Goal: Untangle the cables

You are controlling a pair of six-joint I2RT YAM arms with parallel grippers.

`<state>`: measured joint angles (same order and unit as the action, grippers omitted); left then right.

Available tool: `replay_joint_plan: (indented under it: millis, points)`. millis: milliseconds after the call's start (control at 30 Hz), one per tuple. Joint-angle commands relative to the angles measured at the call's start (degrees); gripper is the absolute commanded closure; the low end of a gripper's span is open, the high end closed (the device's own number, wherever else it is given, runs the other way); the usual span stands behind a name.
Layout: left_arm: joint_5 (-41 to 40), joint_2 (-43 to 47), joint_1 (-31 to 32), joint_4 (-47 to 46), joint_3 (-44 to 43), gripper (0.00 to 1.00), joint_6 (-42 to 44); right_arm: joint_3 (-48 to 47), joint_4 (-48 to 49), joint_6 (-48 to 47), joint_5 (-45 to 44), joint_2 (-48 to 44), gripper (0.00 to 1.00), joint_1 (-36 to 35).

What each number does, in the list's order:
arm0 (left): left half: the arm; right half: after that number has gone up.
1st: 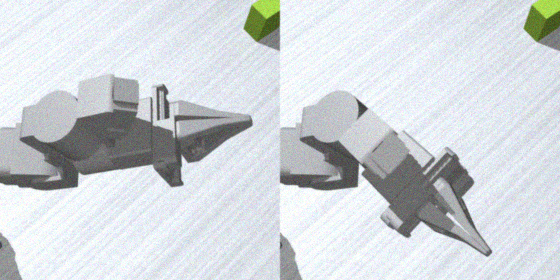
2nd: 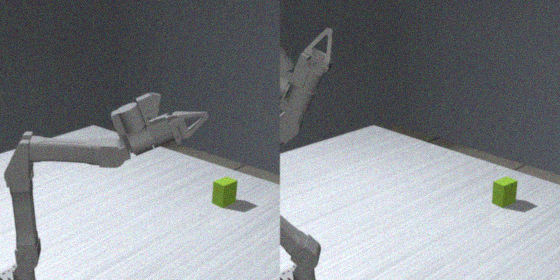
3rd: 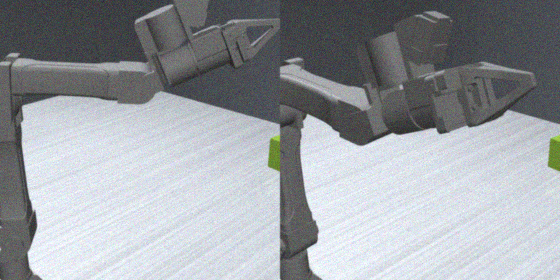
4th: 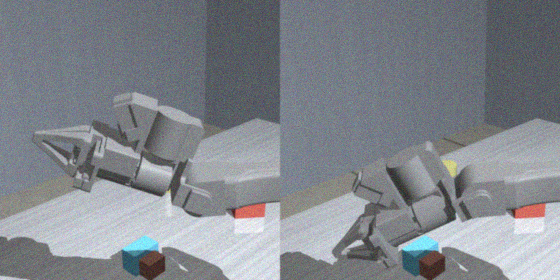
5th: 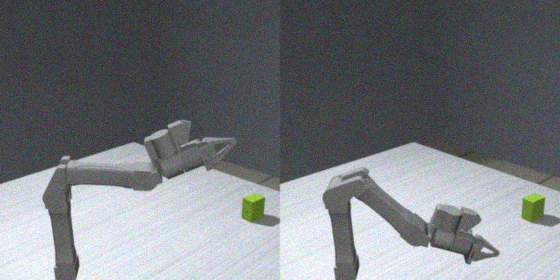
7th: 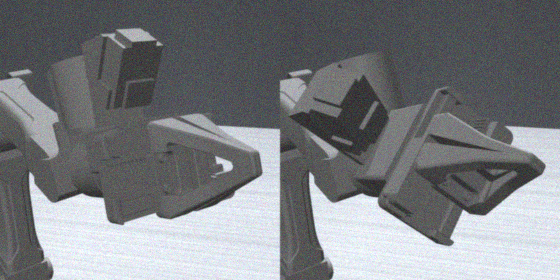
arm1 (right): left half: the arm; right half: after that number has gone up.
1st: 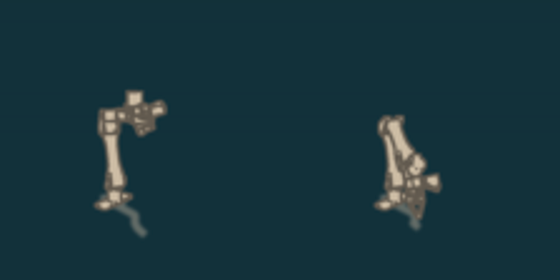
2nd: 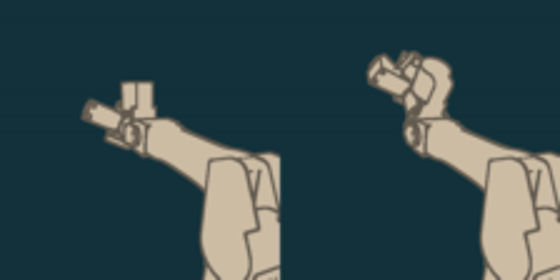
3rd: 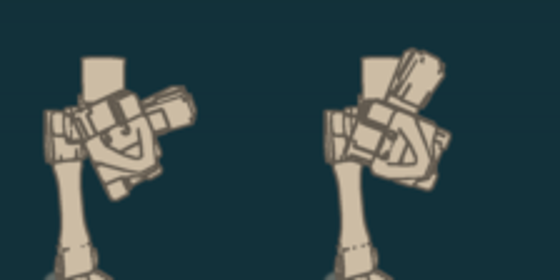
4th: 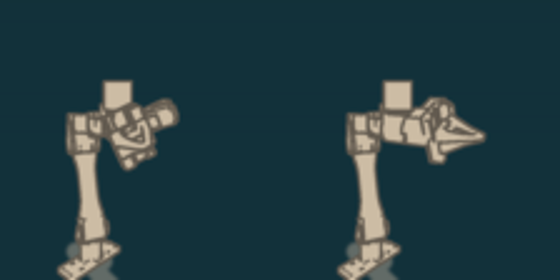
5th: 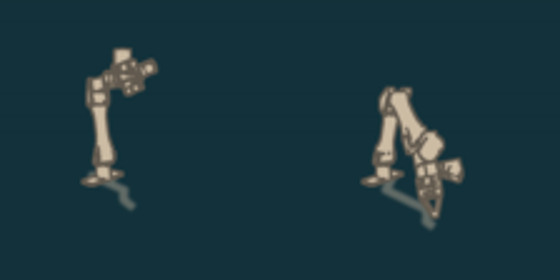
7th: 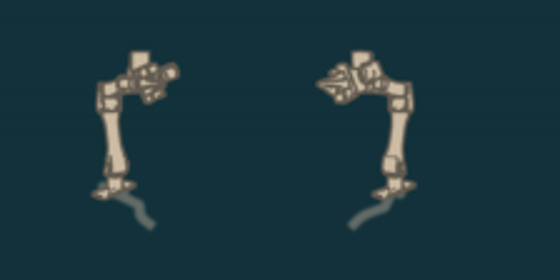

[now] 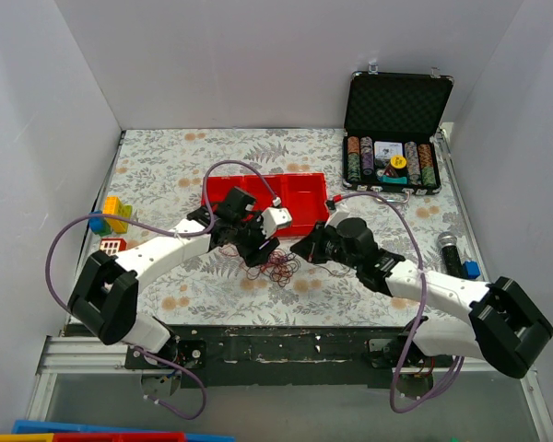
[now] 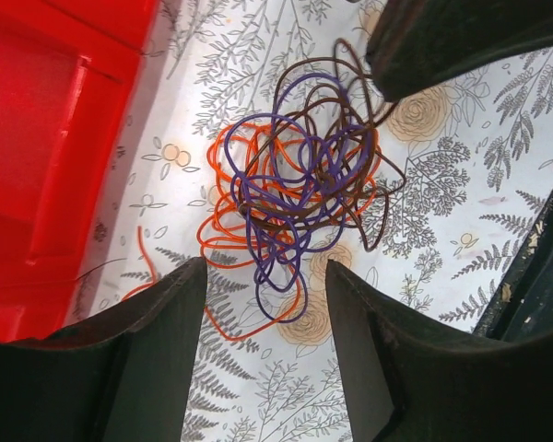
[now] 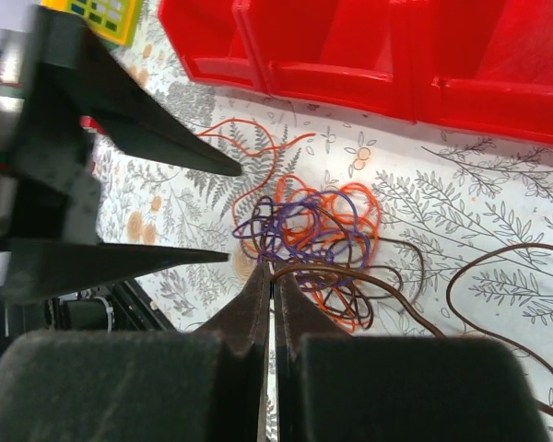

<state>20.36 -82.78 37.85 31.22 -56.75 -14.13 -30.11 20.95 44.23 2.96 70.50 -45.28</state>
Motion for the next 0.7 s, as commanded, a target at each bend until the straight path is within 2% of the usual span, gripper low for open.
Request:
replay_joint_plan:
  millis: [0,133,267,300,433,667]
  points:
    - [4.51,-2.2,-0.14,-1.07,-2.57,0.48,1.3,-0.57,-1.26,-2.39,-0.41,-5.01,0.99,-0.87]
    - [5.13,-5.36,-0.14,-2.48,-3.36,0.51,2.35,0.05,-2.05,-2.13,0.11,-7.21,0.99,-1.13]
    - [7.93,-7.56,-0.14,-3.36,-4.33,0.61,1.48,0.58,-2.4,-1.95,0.99,-8.1,0.99,-1.22]
    - [8.81,-7.83,-0.23,-3.54,-4.51,0.65,1.04,0.58,-2.67,-1.95,0.99,-8.36,0.99,-1.13]
    - [11.45,-8.18,-0.23,-3.98,-5.56,0.99,-0.63,0.23,-3.37,-2.13,0.73,-8.97,0.99,-1.13]
    - [12.86,-8.36,-0.14,-2.66,-4.6,1.0,-0.2,-1.88,-6.88,-3.18,-0.32,-12.22,0.99,-1.22]
